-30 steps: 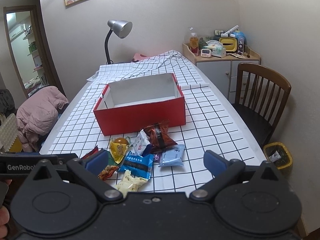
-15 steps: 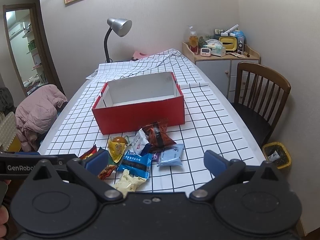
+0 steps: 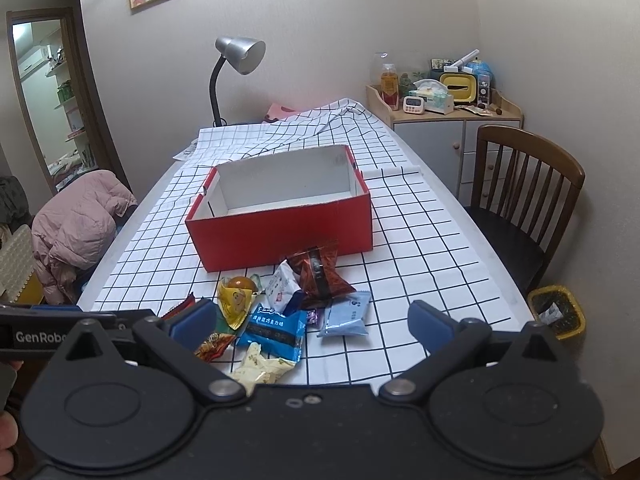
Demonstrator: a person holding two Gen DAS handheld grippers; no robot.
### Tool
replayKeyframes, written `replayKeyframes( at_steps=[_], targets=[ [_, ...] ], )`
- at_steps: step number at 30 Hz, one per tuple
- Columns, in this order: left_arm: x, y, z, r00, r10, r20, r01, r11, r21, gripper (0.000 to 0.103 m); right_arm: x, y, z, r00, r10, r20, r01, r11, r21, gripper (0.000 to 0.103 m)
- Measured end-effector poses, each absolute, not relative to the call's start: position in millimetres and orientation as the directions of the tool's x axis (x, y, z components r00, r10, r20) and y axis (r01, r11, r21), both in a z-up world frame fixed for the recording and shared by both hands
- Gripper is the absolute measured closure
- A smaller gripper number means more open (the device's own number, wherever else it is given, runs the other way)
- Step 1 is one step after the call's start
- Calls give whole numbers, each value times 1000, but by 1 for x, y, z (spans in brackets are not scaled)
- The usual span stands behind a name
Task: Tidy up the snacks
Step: 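Move both grippers toward the snack pile in front of the box, then grasp the red-yellow chip bag with the left gripper while the right grasps the cream pastry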
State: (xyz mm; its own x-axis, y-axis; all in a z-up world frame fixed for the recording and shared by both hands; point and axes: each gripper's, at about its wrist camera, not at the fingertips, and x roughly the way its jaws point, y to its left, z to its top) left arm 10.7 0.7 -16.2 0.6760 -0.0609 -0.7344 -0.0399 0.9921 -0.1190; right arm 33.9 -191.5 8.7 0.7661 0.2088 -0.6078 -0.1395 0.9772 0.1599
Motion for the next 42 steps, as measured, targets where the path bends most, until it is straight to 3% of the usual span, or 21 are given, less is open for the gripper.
replayKeyframes(
  at_steps=[19,29,38,42],
  targets=[
    [38,32,-40,664,11,-748,-127,987,-98,10,70,-206,-15,764,202,-613,-137,979,151,1],
    [62,29,-72,603,15,-798,-118,991,-70,10,116,-213,-51,687,258,-679,-202,966,163,2],
    [80,31,-96,545,34,-838,-155,986,-60,10,134,-178,-88,465,467,-752,-521,831,194,4],
    [88,32,-106,517,35,-855,-194,978,-77,10,121,-145,-102,366,503,-783,-682,718,142,10]
  ],
)
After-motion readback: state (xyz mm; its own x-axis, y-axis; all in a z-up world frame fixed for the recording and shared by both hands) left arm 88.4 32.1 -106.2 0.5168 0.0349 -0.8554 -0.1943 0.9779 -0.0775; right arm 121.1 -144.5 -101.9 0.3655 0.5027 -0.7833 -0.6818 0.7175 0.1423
